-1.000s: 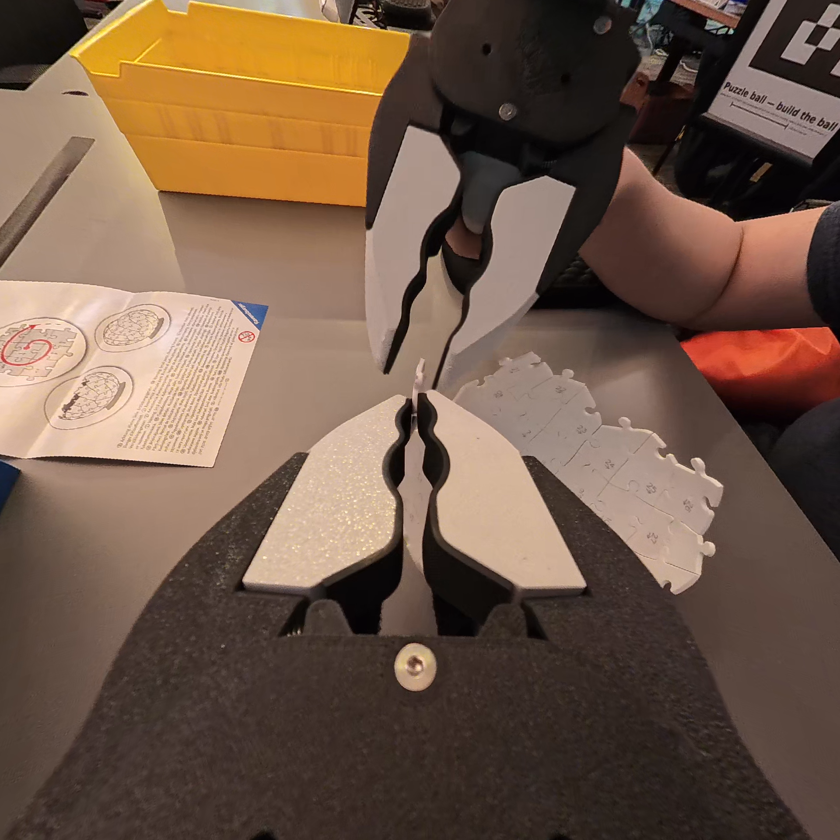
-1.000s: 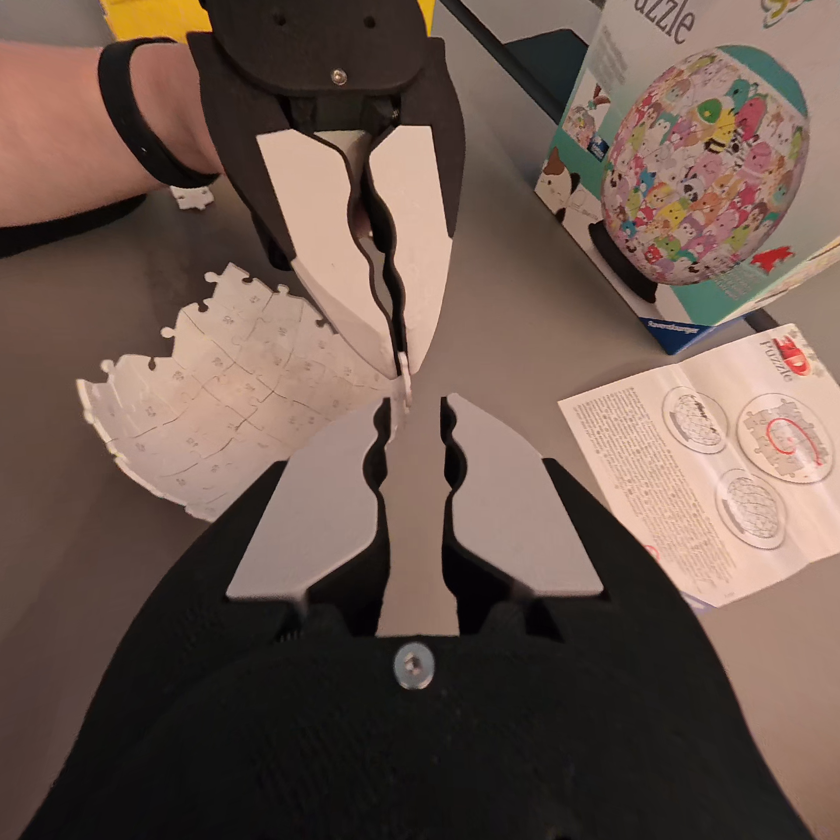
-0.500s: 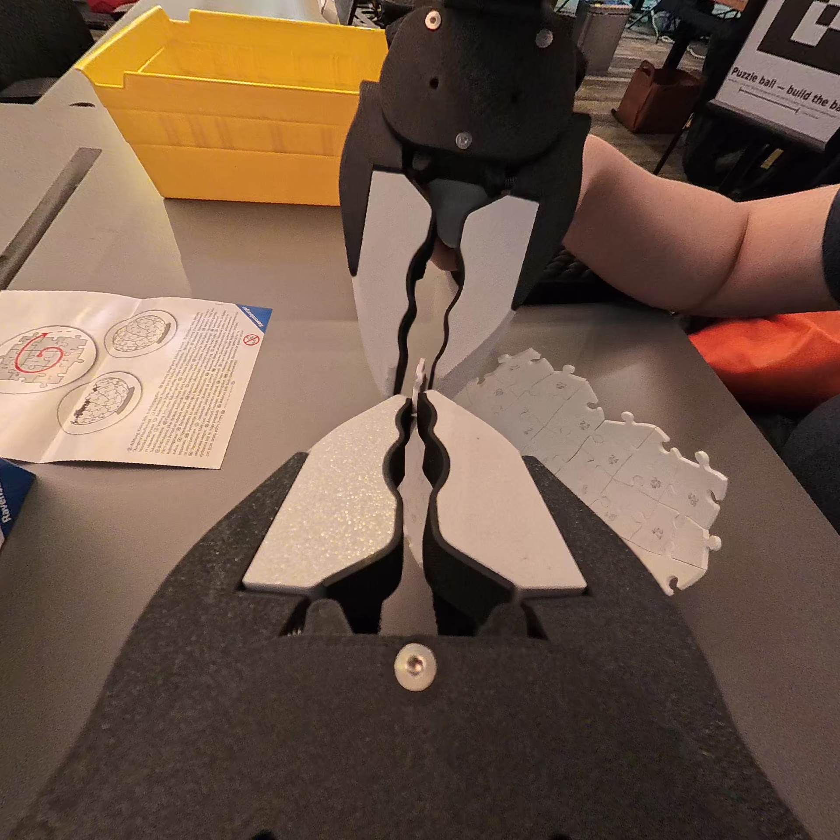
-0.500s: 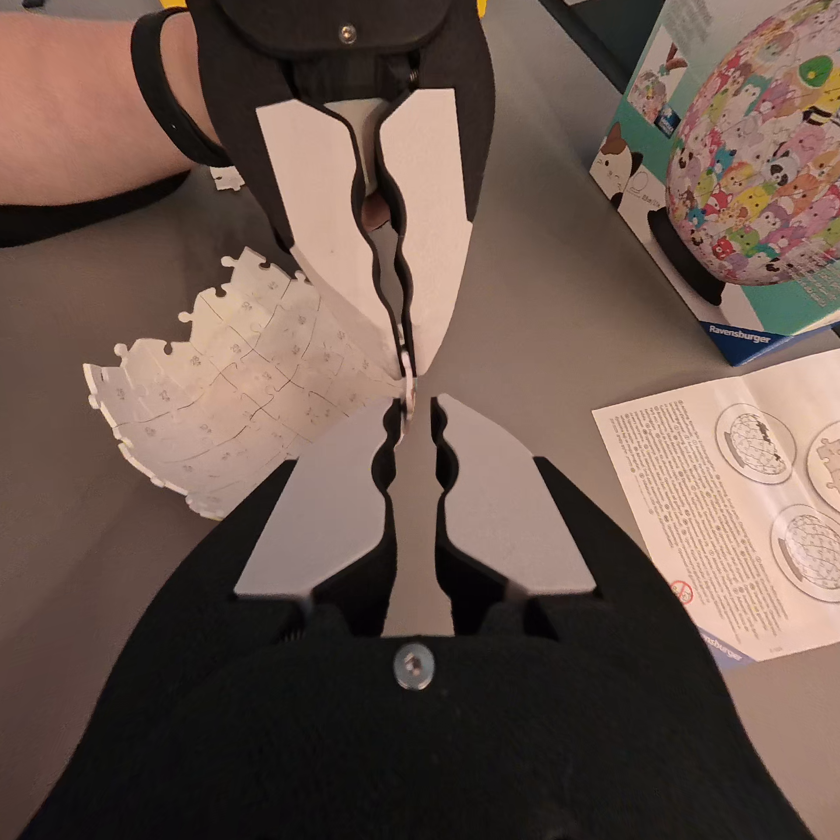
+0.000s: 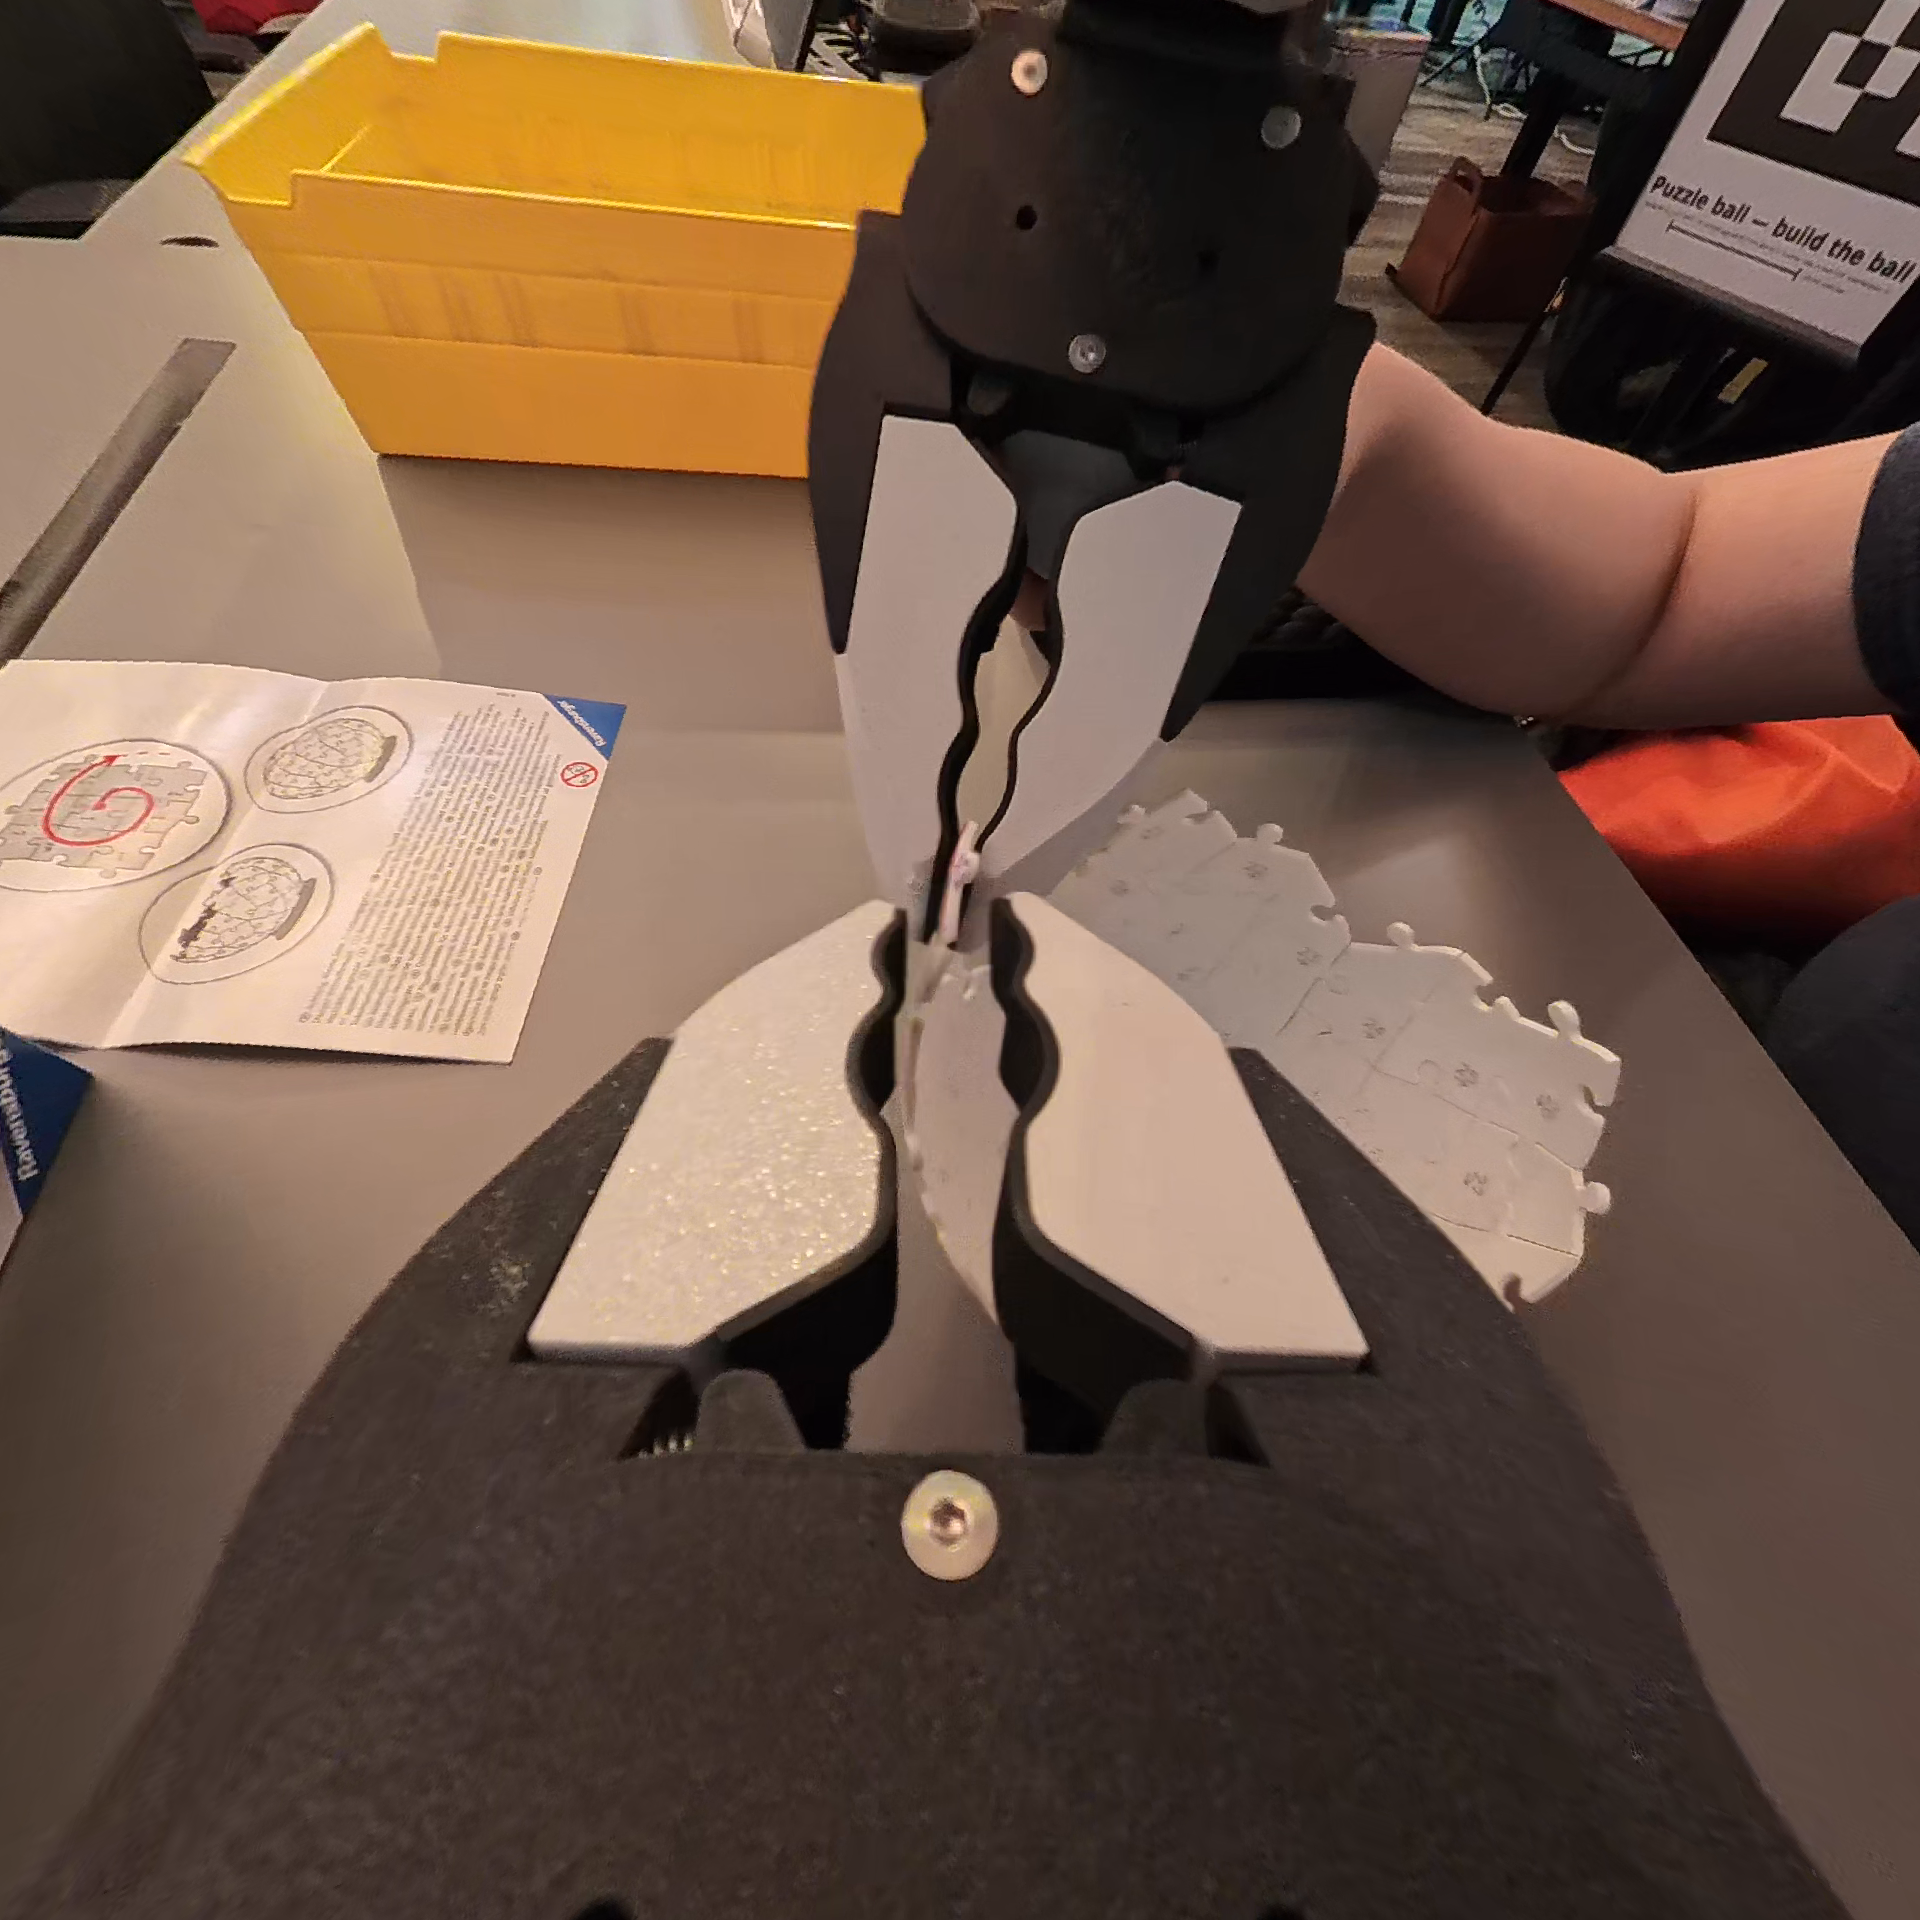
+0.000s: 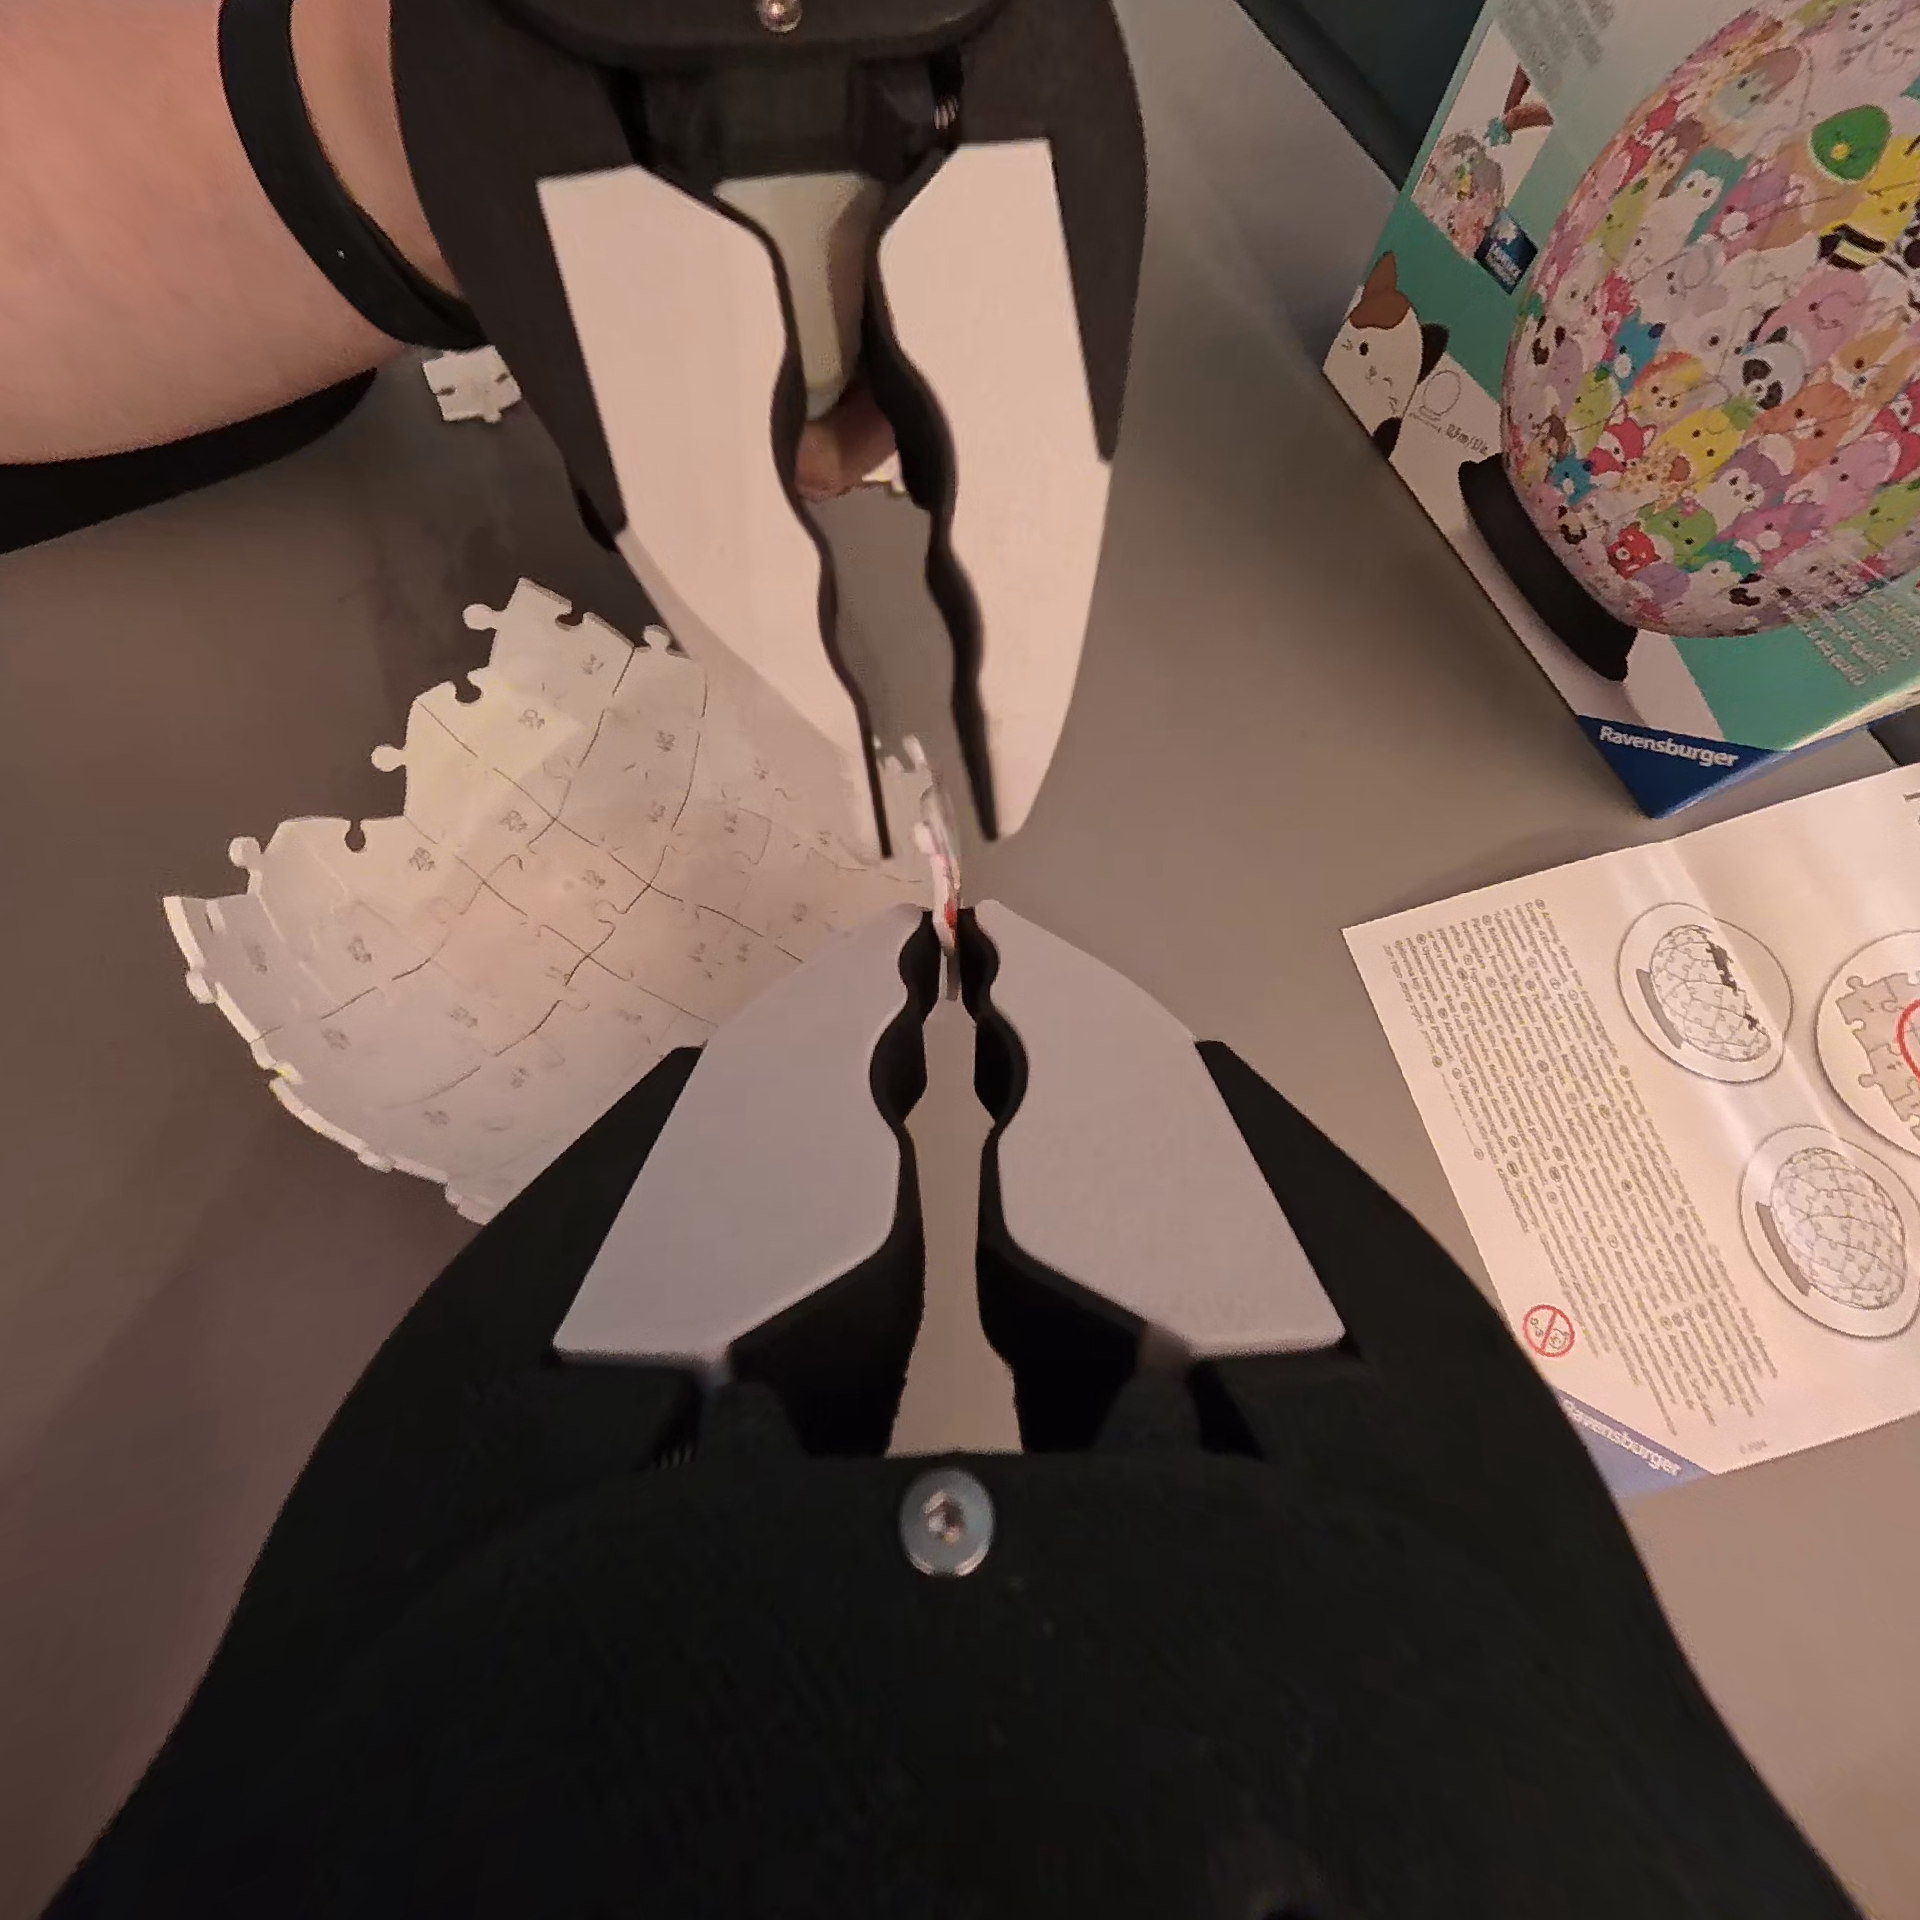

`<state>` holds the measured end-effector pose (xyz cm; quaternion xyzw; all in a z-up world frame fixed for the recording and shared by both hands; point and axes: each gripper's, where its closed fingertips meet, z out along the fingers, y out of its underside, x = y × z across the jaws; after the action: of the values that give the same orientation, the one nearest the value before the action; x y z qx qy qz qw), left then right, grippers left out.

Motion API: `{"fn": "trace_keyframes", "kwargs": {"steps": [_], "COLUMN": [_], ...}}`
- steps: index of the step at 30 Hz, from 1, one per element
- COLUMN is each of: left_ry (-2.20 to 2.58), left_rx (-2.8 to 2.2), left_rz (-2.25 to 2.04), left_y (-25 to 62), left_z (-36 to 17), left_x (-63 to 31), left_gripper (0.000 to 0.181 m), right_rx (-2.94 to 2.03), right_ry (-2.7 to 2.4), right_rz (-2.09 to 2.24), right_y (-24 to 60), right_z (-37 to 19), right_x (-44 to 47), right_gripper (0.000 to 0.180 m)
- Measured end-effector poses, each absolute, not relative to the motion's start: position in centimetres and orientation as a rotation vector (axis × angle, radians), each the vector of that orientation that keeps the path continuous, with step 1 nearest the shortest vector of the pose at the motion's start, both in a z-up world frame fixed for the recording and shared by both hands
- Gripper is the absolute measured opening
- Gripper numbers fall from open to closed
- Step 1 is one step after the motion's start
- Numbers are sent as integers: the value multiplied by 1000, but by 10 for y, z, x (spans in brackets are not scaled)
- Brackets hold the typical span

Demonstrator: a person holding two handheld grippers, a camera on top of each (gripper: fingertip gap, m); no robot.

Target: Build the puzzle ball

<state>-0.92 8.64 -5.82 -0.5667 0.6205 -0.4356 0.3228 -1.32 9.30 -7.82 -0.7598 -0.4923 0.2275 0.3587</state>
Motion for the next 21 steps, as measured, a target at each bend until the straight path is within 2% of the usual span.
{"fn": "trace_keyframes", "kwargs": {"steps": [2, 13, 18, 21], "left_ry": [1594, 1661, 1696, 1705], "left_rx": [-1494, -1493, -1437, -1410], "left_rz": [-1131, -1025, -954, -913], "left_y": [94, 91, 89, 90], "left_z": [-54, -63, -65, -65], "left_x": [-13, -11, -9, -10], "left_gripper": [19, 16, 4, 3], "right_rx": [-1967, -1996, -2007, -2004], "right_ry": [-1262, -1235, -1219, -1208], "right_rz": [589, 590, 577, 592], "right_y": [93, 93, 95, 96], "right_z": [-78, -78, -79, -79], "right_x": [-13, -13, -12, -13], "right_gripper": [4, 4, 4, 4]}}
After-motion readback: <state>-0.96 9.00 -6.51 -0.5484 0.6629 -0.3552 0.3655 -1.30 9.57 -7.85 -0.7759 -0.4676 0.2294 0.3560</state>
